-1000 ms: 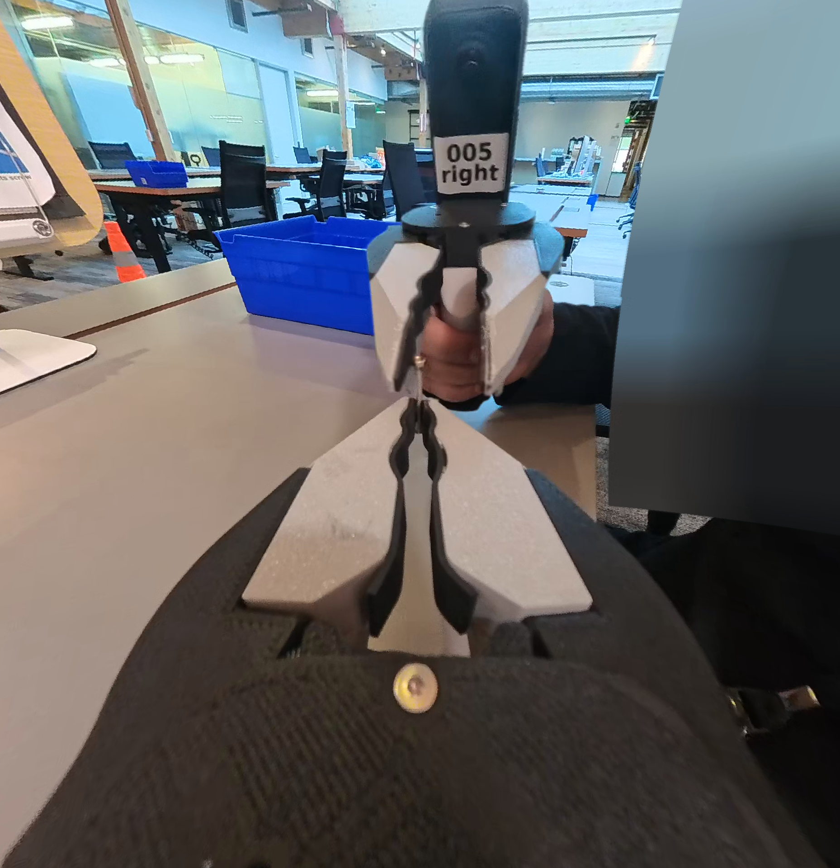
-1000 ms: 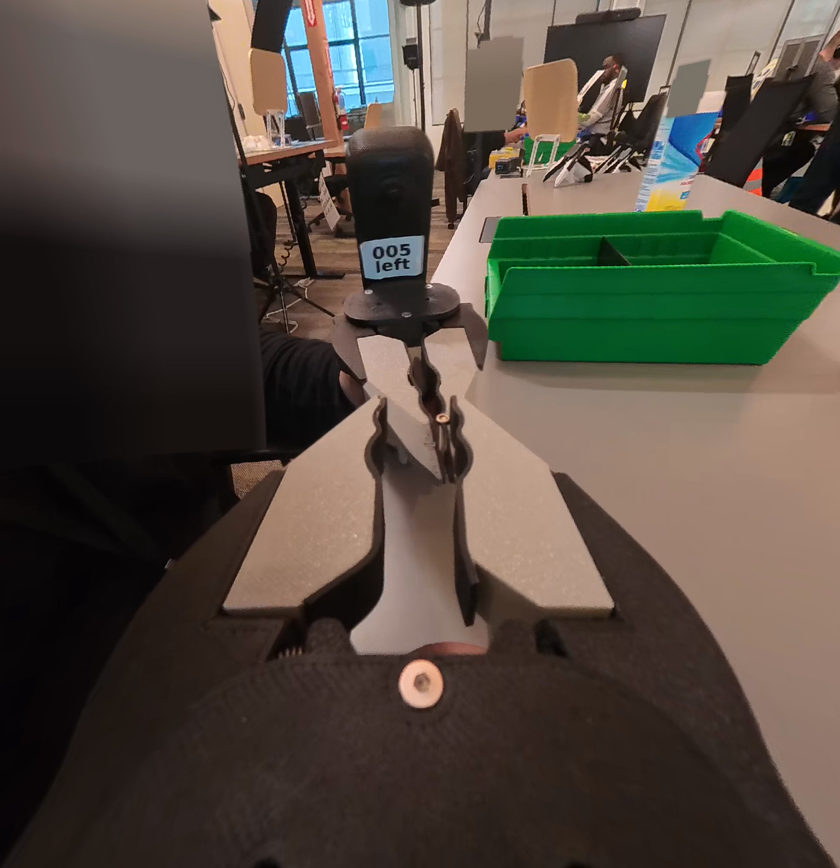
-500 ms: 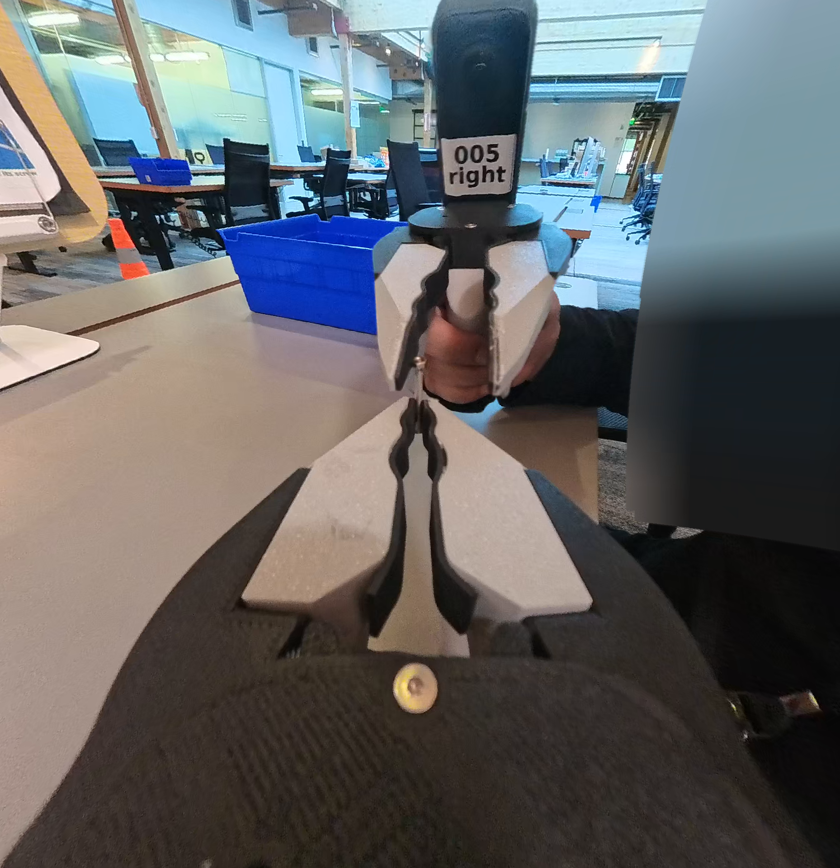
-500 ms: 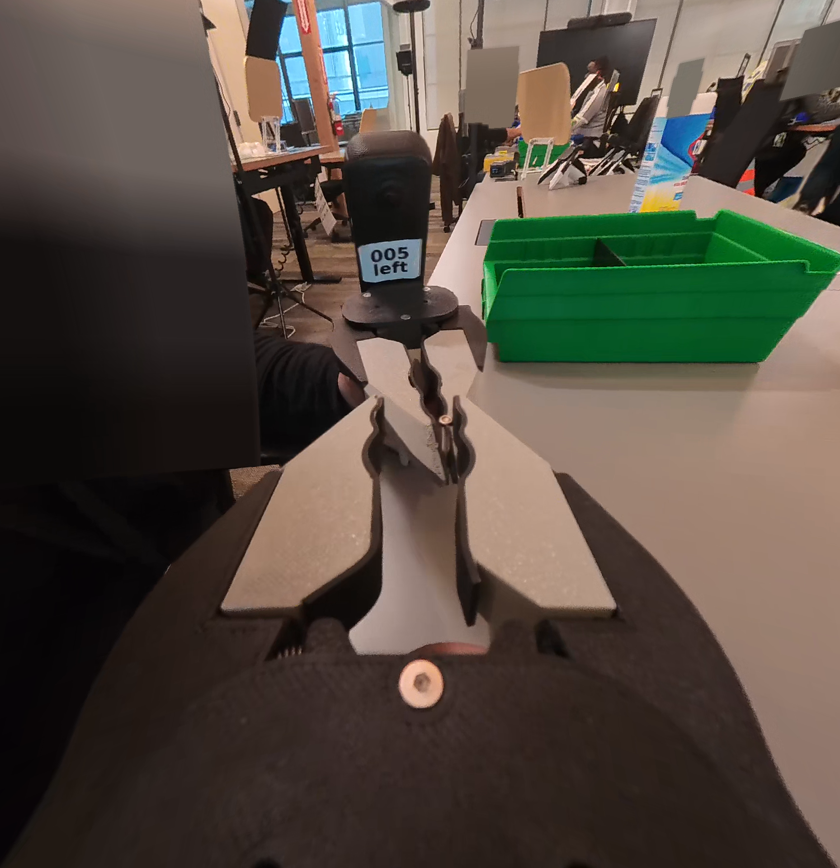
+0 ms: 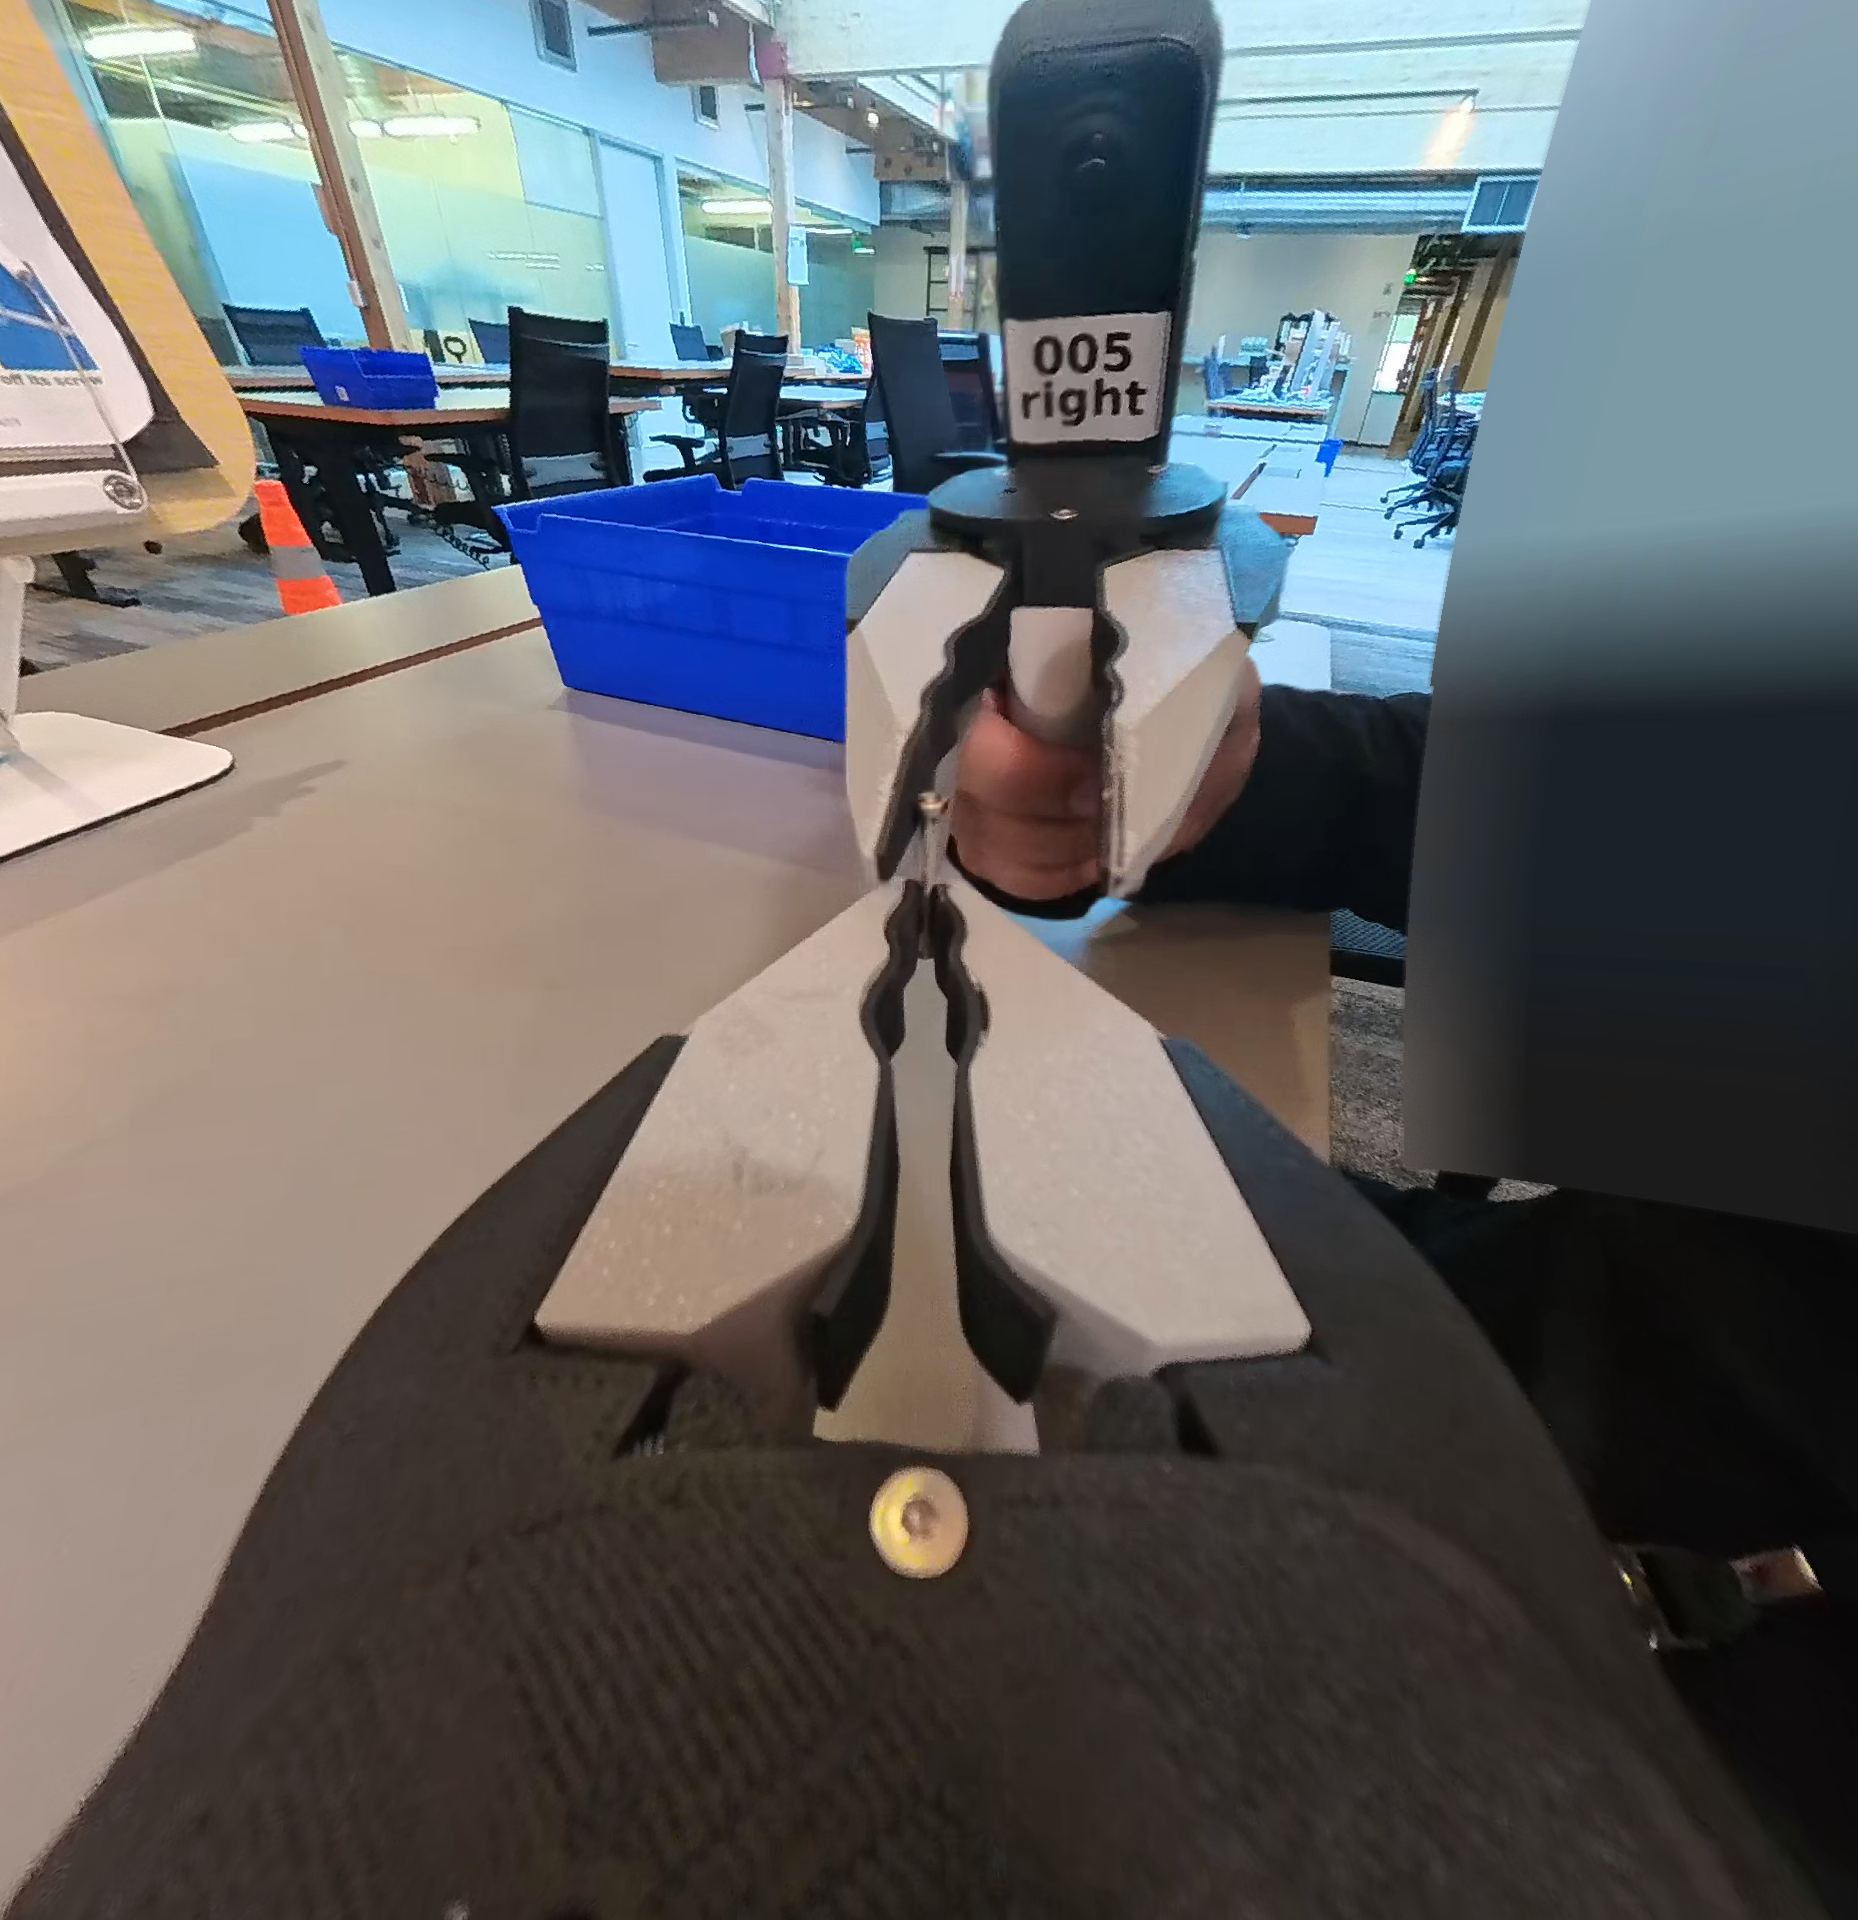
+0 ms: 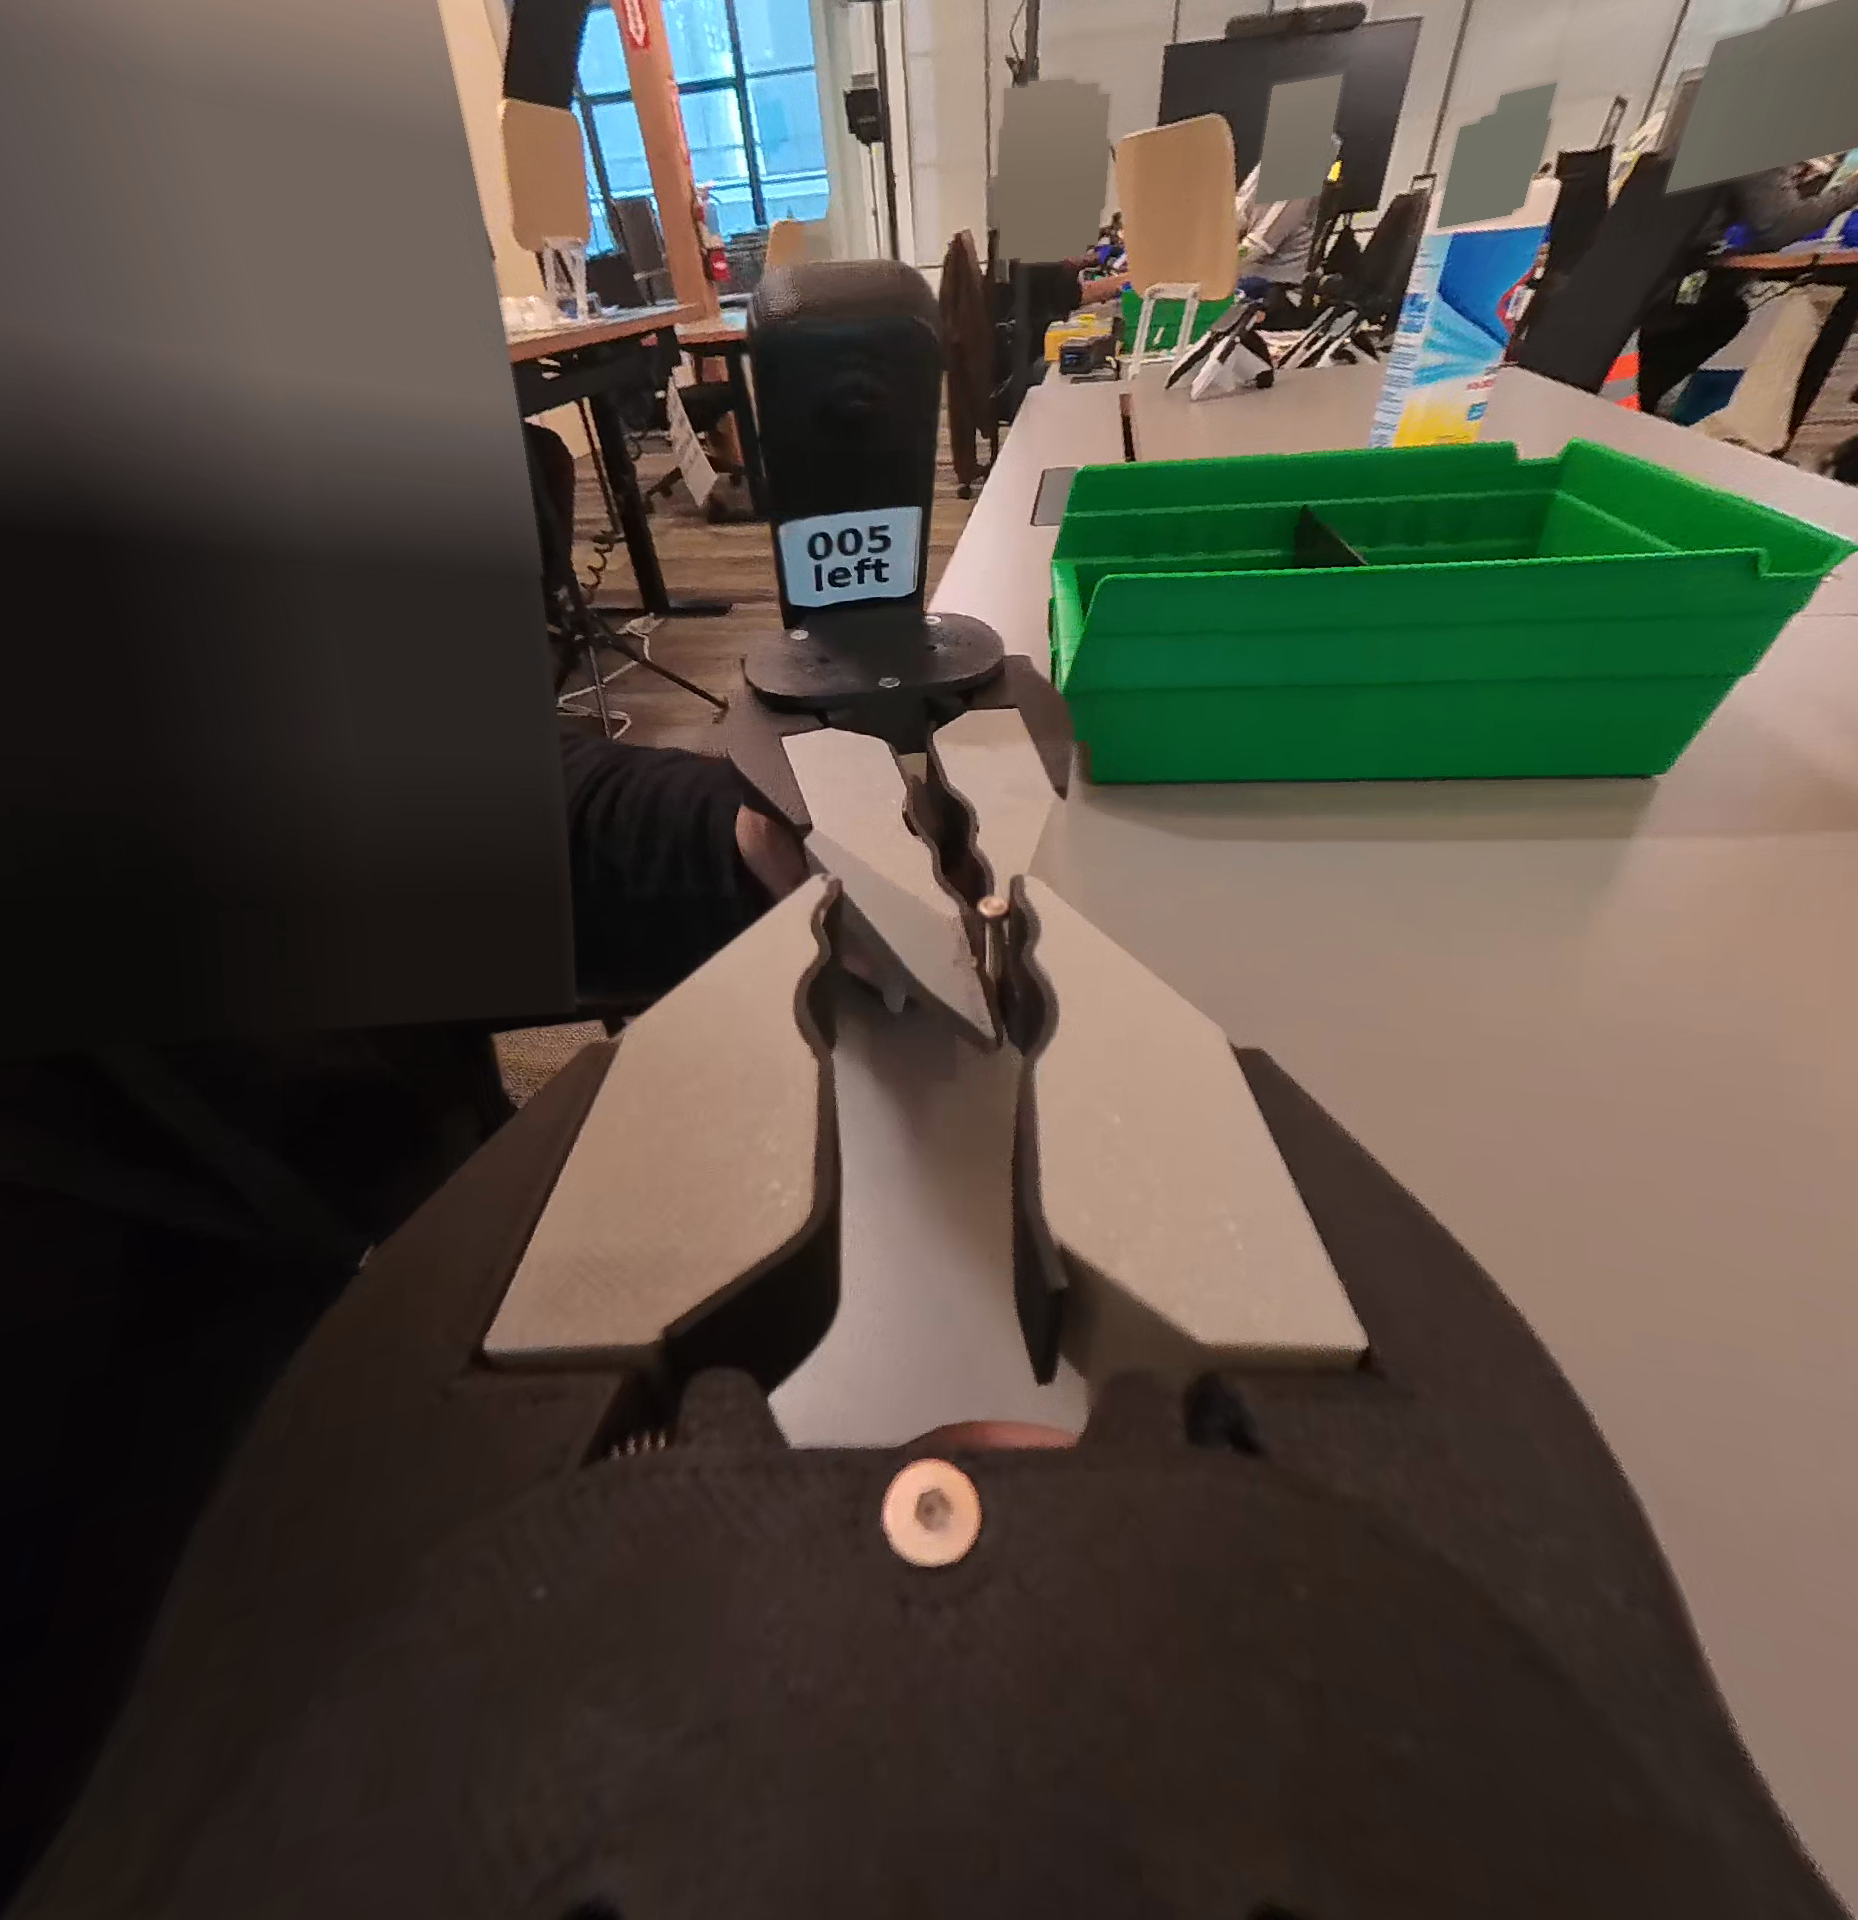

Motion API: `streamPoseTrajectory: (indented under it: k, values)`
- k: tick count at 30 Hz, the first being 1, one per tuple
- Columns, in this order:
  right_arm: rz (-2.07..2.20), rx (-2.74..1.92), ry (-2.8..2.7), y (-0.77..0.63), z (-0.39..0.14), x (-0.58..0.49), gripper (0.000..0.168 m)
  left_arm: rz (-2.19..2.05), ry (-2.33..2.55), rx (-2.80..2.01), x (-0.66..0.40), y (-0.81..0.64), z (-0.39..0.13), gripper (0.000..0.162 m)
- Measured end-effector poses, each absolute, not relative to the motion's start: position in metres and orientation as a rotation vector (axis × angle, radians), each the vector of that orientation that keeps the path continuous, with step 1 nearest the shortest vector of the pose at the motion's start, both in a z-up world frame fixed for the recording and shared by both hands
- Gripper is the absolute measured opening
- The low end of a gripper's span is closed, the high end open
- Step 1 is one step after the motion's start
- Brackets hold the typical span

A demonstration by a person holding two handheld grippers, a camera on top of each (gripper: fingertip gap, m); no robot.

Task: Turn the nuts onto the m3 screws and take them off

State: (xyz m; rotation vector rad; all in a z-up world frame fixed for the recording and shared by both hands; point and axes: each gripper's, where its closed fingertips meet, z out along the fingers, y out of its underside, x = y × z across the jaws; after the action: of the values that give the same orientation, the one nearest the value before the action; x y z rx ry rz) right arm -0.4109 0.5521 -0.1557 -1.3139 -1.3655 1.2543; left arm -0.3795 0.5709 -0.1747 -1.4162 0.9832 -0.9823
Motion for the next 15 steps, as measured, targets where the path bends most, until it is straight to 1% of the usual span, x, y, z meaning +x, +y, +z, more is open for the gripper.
streamPoseTrajectory:
  k: [2, 4, 7, 9, 11, 12, 15]
  values:
    - [1.256, -1.318, -1.347, 0.554, -0.154, -0.402, 0.025, -0.987, 0.983, -1.414, -0.380, 0.571, -0.174, 0.000]
    - [1.283, -1.318, -1.332, 0.555, -0.153, -0.395, 0.016, -0.997, 0.976, -1.417, -0.380, 0.571, -0.174, 0.000]
    - [1.284, -1.340, -1.281, 0.564, -0.150, -0.398, 0.028, -1.004, 0.980, -1.419, -0.380, 0.571, -0.174, 0.000]
    - [1.274, -1.345, -1.284, 0.564, -0.150, -0.407, 0.031, -0.992, 0.988, -1.420, -0.379, 0.571, -0.175, 0.000]
    - [1.276, -1.337, -1.321, 0.559, -0.152, -0.414, 0.031, -0.982, 0.984, -1.423, -0.379, 0.572, -0.175, 0.000]
    - [1.285, -1.329, -1.338, 0.555, -0.153, -0.415, 0.027, -0.981, 0.976, -1.425, -0.380, 0.572, -0.175, 0.000]
    - [1.274, -1.338, -1.325, 0.555, -0.152, -0.406, 0.028, -0.986, 0.967, -1.421, -0.381, 0.573, -0.174, 0.000]
